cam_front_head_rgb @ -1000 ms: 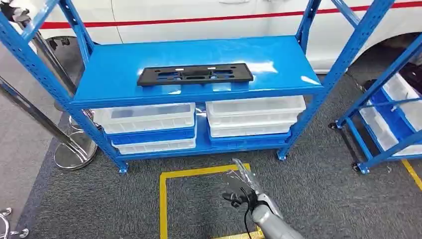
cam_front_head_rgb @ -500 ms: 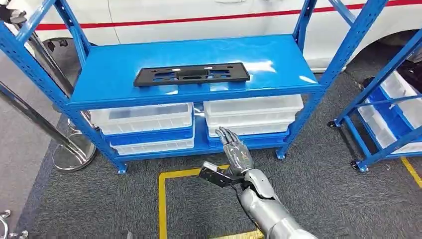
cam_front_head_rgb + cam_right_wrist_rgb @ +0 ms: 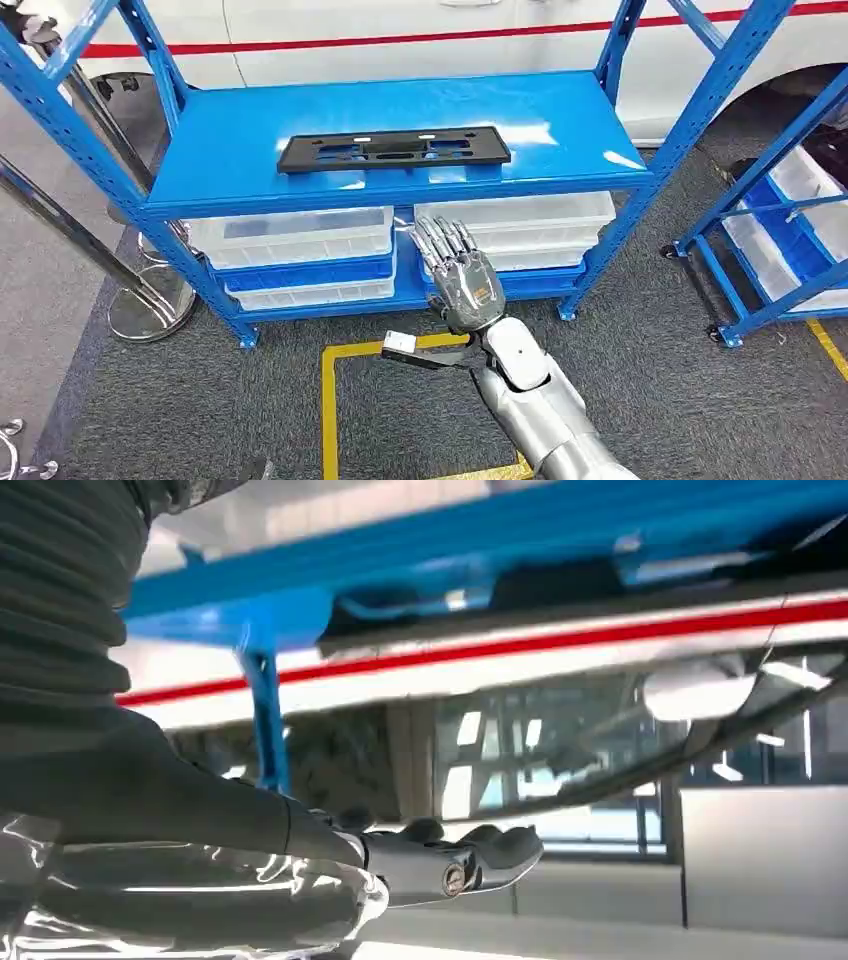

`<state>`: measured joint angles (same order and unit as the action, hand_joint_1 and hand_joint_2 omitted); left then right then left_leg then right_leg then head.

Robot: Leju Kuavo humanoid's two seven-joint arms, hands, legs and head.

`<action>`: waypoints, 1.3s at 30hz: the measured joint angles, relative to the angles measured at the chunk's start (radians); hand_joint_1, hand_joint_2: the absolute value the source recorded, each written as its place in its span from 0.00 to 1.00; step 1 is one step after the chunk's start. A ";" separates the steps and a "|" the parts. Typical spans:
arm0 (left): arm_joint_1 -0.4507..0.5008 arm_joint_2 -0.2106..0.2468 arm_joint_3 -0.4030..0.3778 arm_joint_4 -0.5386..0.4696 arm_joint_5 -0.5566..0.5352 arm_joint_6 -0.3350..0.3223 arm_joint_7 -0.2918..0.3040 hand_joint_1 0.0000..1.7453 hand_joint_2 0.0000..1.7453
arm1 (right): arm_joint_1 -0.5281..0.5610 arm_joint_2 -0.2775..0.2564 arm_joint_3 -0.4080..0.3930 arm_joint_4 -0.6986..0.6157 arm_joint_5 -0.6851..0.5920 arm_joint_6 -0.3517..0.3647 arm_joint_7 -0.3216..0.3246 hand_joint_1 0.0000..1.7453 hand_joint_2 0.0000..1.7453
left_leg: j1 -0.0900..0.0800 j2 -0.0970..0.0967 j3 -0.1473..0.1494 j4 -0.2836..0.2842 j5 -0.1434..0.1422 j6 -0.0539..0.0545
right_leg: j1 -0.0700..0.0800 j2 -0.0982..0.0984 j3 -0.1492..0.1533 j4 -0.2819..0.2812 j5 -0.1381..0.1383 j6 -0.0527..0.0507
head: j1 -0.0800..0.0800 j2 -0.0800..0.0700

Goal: Take the parts from the cabinet and place them on the table.

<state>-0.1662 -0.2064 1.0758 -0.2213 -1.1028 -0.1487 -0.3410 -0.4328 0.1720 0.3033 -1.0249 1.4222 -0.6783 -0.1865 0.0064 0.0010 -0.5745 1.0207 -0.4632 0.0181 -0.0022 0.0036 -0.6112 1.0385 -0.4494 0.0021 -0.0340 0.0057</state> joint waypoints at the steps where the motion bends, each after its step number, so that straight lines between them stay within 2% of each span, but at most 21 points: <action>1: -0.001 -0.001 0.000 0.000 -0.001 -0.003 0.002 0.00 0.00 | 0.008 0.000 -0.004 -0.014 0.014 -0.006 0.000 0.00 1.00 | 0.000 0.000 0.001 -0.003 0.000 -0.004 | 0.001 0.001 0.000 0.001 -0.001 -0.002 | 0.000 0.000; 4: -0.002 -0.003 -0.002 0.002 -0.016 -0.007 0.002 0.00 0.00 | 0.015 0.005 -0.010 -0.047 0.038 -0.013 -0.002 0.00 1.00 | 0.002 0.000 -0.007 0.022 -0.027 -0.023 | -0.010 0.002 0.008 -0.016 0.008 -0.019 | 0.000 0.000; 7: -0.005 -0.003 -0.003 0.002 -0.019 -0.010 0.000 0.00 0.00 | 0.022 0.012 -0.012 -0.063 0.040 -0.018 -0.004 0.00 1.00 | 0.005 0.000 -0.106 0.235 -0.130 -0.035 | -0.009 0.001 0.007 -0.015 0.007 -0.027 | 0.000 0.000; 8: -0.005 -0.003 -0.003 0.002 -0.019 -0.011 0.000 0.00 0.00 | 0.027 0.012 -0.013 -0.064 0.040 -0.018 -0.005 0.00 1.00 | 0.005 0.000 -0.134 0.291 -0.142 -0.037 | -0.008 0.000 0.007 -0.015 0.006 -0.028 | 0.000 0.000; 9: -0.004 -0.003 -0.003 0.002 -0.019 -0.013 0.000 0.00 0.00 | 0.033 0.012 -0.015 -0.064 0.038 -0.018 -0.007 0.00 1.00 | 0.006 0.000 -0.140 0.298 -0.128 -0.038 | -0.008 0.001 0.007 -0.014 0.006 -0.029 | 0.000 0.000; 10: -0.004 -0.003 -0.004 0.002 -0.019 -0.013 -0.001 0.00 0.00 | 0.036 0.013 -0.015 -0.064 0.035 -0.018 -0.008 0.00 1.00 | 0.006 0.000 -0.126 0.260 -0.093 -0.038 | -0.009 0.002 0.008 -0.013 0.005 -0.028 | 0.000 0.000; 12: -0.008 -0.003 -0.006 0.002 -0.019 -0.014 -0.005 0.00 0.00 | 0.036 0.016 -0.016 -0.064 0.033 -0.018 -0.013 0.00 1.00 | 0.007 0.001 -0.053 0.098 0.000 -0.034 | -0.009 0.005 0.009 -0.007 0.001 -0.024 | 0.000 0.000; 13: -0.010 -0.003 -0.007 0.002 -0.019 -0.014 -0.008 0.00 0.00 | 0.037 0.019 -0.018 -0.064 0.033 -0.018 -0.013 0.00 1.00 | 0.007 0.000 -0.025 0.025 0.018 -0.028 | -0.009 0.006 0.008 -0.006 -0.002 -0.020 | 0.000 0.000; 14: -0.015 -0.003 -0.010 0.002 -0.019 -0.014 -0.011 0.00 0.00 | 0.038 0.020 -0.018 -0.064 0.038 -0.018 -0.012 0.00 1.00 | 0.001 0.000 -0.008 0.003 0.007 -0.024 | -0.002 0.006 0.004 0.001 -0.004 -0.014 | 0.000 0.000; 17: -0.014 -0.003 -0.013 0.002 -0.018 -0.014 -0.014 0.00 0.00 | 0.043 0.021 -0.019 -0.054 0.051 -0.018 0.000 0.00 1.00 | -0.002 -0.002 -0.014 0.004 0.007 -0.009 | -0.004 0.004 0.004 -0.007 0.002 0.000 | 0.000 0.000; 19: -0.014 -0.004 -0.016 0.002 -0.017 -0.014 -0.014 0.00 0.00 | 0.045 0.021 -0.023 -0.038 0.052 -0.018 0.009 0.00 1.00 | 0.007 -0.001 -0.008 -0.011 0.017 0.007 | -0.007 0.003 0.000 0.012 -0.014 0.011 | 0.000 0.000; 22: -0.018 -0.004 -0.023 0.002 -0.017 -0.014 -0.014 0.00 0.00 | 0.046 0.021 -0.036 -0.002 0.046 -0.018 0.020 0.00 1.00 | 0.005 0.001 -0.008 -0.012 0.017 0.019 | -0.008 0.002 -0.098 0.215 -0.123 0.019 | 0.000 0.000; 23: -0.017 -0.004 -0.023 0.002 -0.017 -0.014 -0.014 0.00 0.00 | 0.050 0.021 -0.038 0.007 0.046 -0.018 0.020 0.00 1.00 | 0.005 0.001 -0.008 -0.012 0.016 0.020 | -0.009 0.002 -0.132 0.278 -0.142 0.021 | 0.001 0.000; 24: -0.016 -0.004 -0.024 0.002 -0.017 -0.014 -0.013 0.00 0.00 | 0.053 0.020 -0.040 0.015 0.045 -0.018 0.020 0.00 1.00 | 0.005 0.001 -0.008 -0.010 0.016 0.020 | -0.011 0.002 -0.146 0.301 -0.135 0.021 | 0.000 0.000; 25: -0.016 -0.004 -0.024 0.002 -0.016 -0.014 -0.013 0.00 0.00 | 0.054 0.020 -0.040 0.020 0.045 -0.019 0.020 0.00 1.00 | 0.005 0.001 -0.008 -0.008 0.014 0.019 | -0.011 0.002 -0.133 0.270 -0.103 0.020 | 0.001 0.000; 28: -0.017 -0.005 -0.027 0.002 -0.016 -0.014 -0.013 0.00 0.00 | 0.051 0.020 -0.040 0.030 0.043 -0.019 0.020 0.00 1.00 | 0.005 -0.001 -0.002 -0.002 0.005 0.011 | -0.011 0.000 -0.012 0.028 0.013 0.009 | 0.001 0.000; 31: -0.018 -0.006 -0.027 0.002 -0.016 -0.014 -0.011 0.00 0.00 | 0.049 0.020 -0.042 0.041 0.043 -0.019 0.023 0.00 1.00 | -0.003 -0.002 -0.005 0.000 0.002 -0.003 | -0.004 0.002 -0.006 0.003 0.000 0.001 | 0.000 0.000; 34: -0.019 -0.006 -0.028 0.002 -0.015 -0.014 -0.008 0.00 0.00 | 0.048 0.020 -0.050 0.057 0.039 -0.019 0.023 0.00 1.00 | 0.003 -0.001 -0.005 0.009 -0.011 -0.022 | -0.009 0.002 0.003 -0.010 0.006 -0.021 | 0.000 0.000; 35: -0.019 -0.006 -0.029 0.002 -0.014 -0.014 -0.008 0.00 0.00 | 0.046 0.020 -0.054 0.065 0.039 -0.019 0.024 0.00 1.00 | 0.003 -0.001 -0.021 0.047 -0.038 -0.027 | -0.009 0.002 0.004 -0.011 0.005 -0.025 | 0.000 0.000; 38: -0.018 -0.005 -0.029 0.002 -0.012 -0.015 -0.008 0.00 0.00 | 0.050 0.020 -0.069 0.093 0.040 -0.019 0.029 0.00 1.00 | 0.005 -0.001 -0.130 0.271 -0.137 -0.037 | -0.007 0.000 0.004 -0.010 0.002 -0.032 | 0.000 0.000; 39: -0.016 -0.005 -0.029 0.002 -0.011 -0.015 -0.007 0.00 0.00 | 0.053 0.020 -0.077 0.100 0.040 -0.019 0.029 0.00 1.00 | 0.005 -0.001 -0.151 0.308 -0.137 -0.039 | -0.006 0.000 0.004 -0.009 0.002 -0.033 | 0.000 0.000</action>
<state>-0.1825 -0.2117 1.0464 -0.2190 -1.1143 -0.1633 -0.3483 -0.3798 0.1923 0.2266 -0.9248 1.4622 -0.6973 -0.1575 0.0119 0.0000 -0.7251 1.3282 -0.6003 -0.0205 -0.0085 0.0038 -0.6069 1.0295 -0.4479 -0.0307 -0.0339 0.0057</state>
